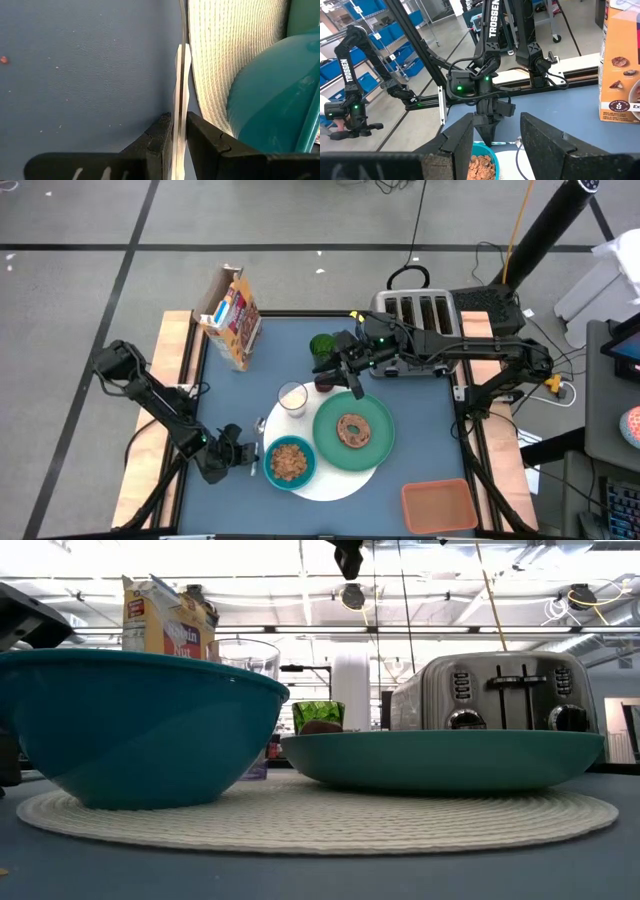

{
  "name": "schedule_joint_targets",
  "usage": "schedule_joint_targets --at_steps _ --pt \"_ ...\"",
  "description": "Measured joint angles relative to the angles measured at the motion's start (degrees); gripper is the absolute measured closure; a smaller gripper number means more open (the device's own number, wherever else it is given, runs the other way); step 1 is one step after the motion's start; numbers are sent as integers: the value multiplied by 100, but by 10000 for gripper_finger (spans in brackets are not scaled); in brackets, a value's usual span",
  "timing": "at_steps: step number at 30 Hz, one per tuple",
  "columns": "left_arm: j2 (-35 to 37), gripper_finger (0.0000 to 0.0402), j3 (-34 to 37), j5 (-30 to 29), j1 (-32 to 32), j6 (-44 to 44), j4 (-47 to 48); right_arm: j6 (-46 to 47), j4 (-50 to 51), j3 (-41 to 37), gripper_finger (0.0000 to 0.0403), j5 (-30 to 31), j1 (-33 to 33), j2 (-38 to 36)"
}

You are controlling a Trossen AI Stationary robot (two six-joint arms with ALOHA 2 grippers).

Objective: Arrange a breakfast setting
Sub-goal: Put the white green spoon to the left of the white tablemat, then return to Home Position

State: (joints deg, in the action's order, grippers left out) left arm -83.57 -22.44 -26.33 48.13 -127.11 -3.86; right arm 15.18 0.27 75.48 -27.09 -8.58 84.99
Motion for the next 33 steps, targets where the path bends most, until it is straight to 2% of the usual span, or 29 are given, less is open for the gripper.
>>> schedule_joint_targets --at_steps 4,12,16,20,25,29,33 --pt "2 321 9 16 -27 60 -134 0 0 0 247 -2 0 0" --pt "4 257 2 35 -32 -40 -240 2 0 0 247 -1 0 0" --pt "130 253 4 37 0 -68 -222 0 0 0 247 0 0 0" --pt "487 252 13 353 103 -69 -103 20 0 0 247 -2 0 0" --pt "1052 252 11 236 319 130 77 20 238 0 248 -12 -3 -145" --pt "1584 252 11 172 417 651 80 12 492 0 248 -11 -47 -521" --pt "2117 252 4 -35 323 1715 -97 -184 847 2 248 -2 -77 -1010"
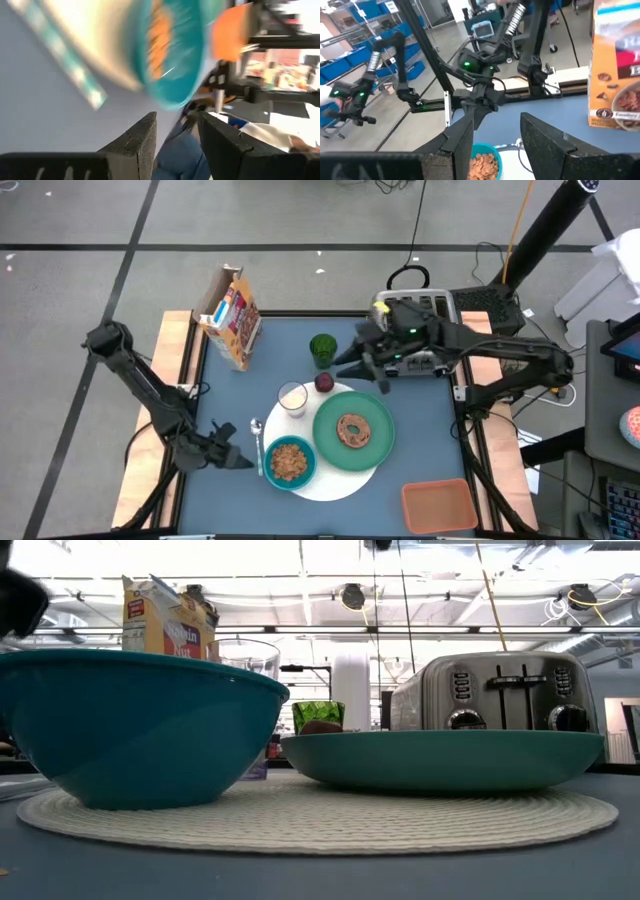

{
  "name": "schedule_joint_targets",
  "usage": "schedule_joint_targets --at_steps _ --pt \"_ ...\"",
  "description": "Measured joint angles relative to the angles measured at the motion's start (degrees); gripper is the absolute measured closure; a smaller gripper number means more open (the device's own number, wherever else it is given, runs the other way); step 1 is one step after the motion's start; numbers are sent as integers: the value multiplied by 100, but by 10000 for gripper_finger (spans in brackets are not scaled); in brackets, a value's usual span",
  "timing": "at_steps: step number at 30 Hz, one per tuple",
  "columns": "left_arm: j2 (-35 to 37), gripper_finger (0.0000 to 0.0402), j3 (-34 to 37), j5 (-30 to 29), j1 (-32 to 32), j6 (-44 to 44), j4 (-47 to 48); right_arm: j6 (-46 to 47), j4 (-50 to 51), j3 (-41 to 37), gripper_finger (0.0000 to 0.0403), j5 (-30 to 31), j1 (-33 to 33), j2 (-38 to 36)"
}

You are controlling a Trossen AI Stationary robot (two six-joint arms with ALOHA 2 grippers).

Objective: Arrange a breakfast setting
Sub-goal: Return to Home Position

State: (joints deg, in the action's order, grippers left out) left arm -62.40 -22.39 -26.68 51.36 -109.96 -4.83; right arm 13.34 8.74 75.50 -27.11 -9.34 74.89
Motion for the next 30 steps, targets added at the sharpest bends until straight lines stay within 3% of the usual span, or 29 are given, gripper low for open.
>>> schedule_joint_targets --at_steps 8,20,30 --pt "847 252 -2 -634 -844 2897 -497 -375 1245 2 248 3 -22 -1109" --pt "2704 252 -2 -395 -2739 7013 -740 -378 1258 2 248 17 -22 -2194" --pt "4386 252 -12 -387 -3542 9592 -492 -465 1366 2 248 28 -22 -2801"
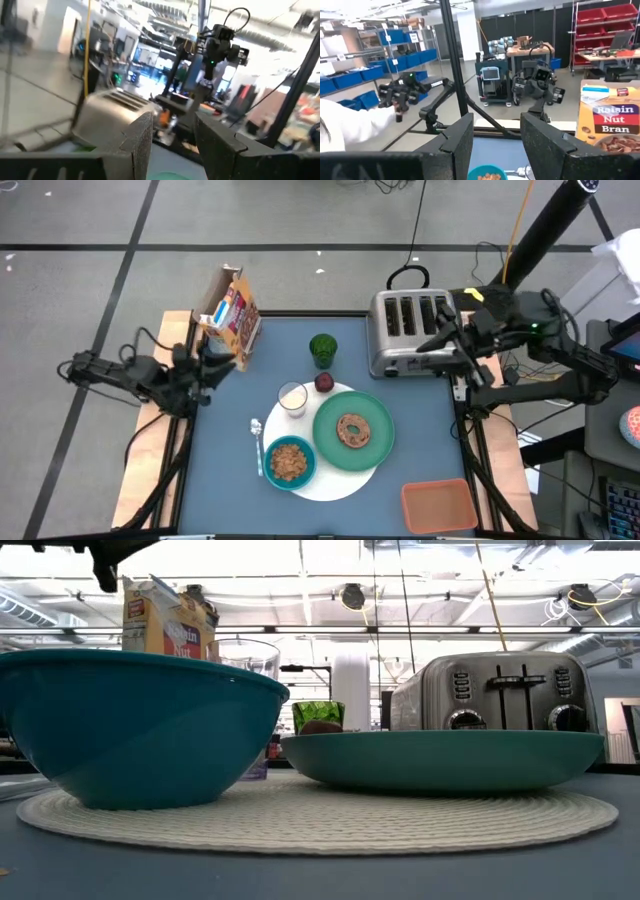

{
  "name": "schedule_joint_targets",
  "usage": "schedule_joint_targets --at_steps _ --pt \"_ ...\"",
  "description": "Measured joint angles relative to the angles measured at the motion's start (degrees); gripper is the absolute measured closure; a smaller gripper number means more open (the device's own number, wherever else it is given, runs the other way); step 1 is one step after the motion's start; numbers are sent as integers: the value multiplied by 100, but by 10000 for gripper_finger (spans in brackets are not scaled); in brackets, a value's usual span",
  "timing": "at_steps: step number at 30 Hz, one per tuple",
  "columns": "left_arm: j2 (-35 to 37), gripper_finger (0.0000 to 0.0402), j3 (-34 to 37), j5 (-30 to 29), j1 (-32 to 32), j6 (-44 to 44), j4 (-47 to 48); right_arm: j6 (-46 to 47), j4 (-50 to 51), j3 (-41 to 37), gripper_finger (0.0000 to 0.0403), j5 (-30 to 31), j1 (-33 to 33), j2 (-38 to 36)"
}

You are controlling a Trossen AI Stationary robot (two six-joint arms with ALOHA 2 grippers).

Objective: Arrange a breakfast setting
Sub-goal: Return to Home Position

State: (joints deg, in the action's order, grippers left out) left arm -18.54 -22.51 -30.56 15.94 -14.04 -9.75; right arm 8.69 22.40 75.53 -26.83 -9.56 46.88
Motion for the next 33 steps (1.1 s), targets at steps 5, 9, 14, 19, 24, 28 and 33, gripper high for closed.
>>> schedule_joint_targets --at_steps 5,9,14,19,24,28,33 --pt "597 252 -1 6 -119 611 748 -523 416 -2 248 0 0 -191" --pt "919 252 1 6 -130 1054 1288 -852 689 -10 248 0 0 -246" --pt "1322 252 3 6 -130 1628 1615 -986 411 -631 248 0 0 -444" --pt "1695 252 134 5 -130 1928 1765 -910 -462 -1777 248 3 0 -910" --pt "1829 252 852 2 -130 2016 1162 -647 -1288 -2765 248 0 0 -1420" --pt "1833 252 1395 1 -130 2197 319 -498 -1824 -3405 248 0 0 -1800" --pt "1833 252 1977 -63 -130 2667 -680 -487 -2555 -4170 248 3 0 -2221"
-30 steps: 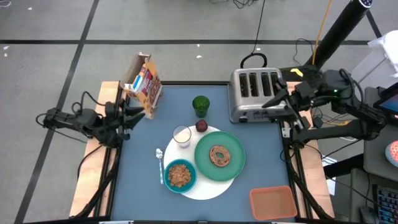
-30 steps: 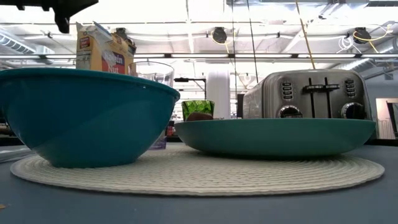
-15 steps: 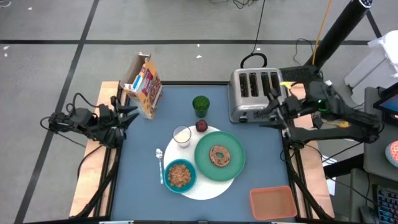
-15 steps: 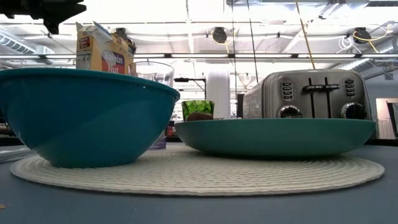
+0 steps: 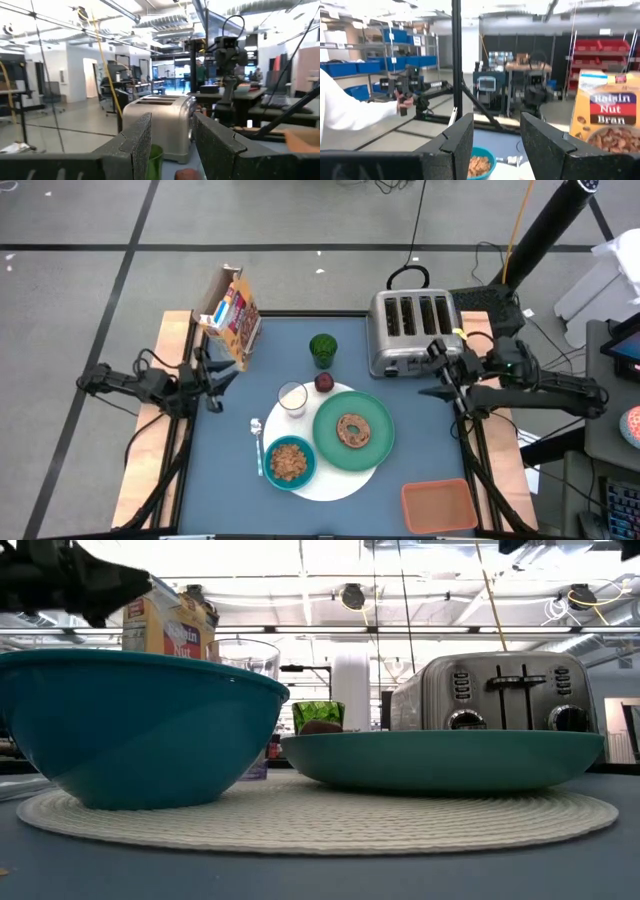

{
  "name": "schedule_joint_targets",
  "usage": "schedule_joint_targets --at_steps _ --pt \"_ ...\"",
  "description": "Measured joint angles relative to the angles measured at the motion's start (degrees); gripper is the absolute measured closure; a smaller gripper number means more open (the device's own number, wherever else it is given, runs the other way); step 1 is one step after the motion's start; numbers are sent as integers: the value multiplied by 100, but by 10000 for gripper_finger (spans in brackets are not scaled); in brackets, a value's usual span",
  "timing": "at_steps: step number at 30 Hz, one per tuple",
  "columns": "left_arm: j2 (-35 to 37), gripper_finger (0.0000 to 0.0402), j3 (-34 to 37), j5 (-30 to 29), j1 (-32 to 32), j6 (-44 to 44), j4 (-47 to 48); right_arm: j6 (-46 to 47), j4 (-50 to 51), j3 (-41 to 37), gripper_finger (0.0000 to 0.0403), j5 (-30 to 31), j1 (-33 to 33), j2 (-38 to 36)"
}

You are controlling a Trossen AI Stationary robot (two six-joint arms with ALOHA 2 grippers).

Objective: Arrange a breakfast setting
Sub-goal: Return to Home Position

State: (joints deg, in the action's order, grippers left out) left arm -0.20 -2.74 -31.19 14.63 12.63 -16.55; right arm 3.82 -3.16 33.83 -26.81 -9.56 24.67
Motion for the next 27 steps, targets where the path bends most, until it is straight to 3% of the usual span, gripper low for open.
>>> schedule_joint_targets --at_steps 2,14,23,27 --pt "0 252 208 -57 -13 162 -318 4 -406 -319 248 3 -3 -121" --pt "-3 252 216 -86 -708 591 -222 172 -2312 -1851 248 13 -164 -330" --pt "-5 252 216 -36 -1132 139 312 275 -2572 -2365 248 15 -299 -328" --pt "-5 252 216 -34 -1178 -32 647 391 -2212 -2376 248 -17 -342 -437"
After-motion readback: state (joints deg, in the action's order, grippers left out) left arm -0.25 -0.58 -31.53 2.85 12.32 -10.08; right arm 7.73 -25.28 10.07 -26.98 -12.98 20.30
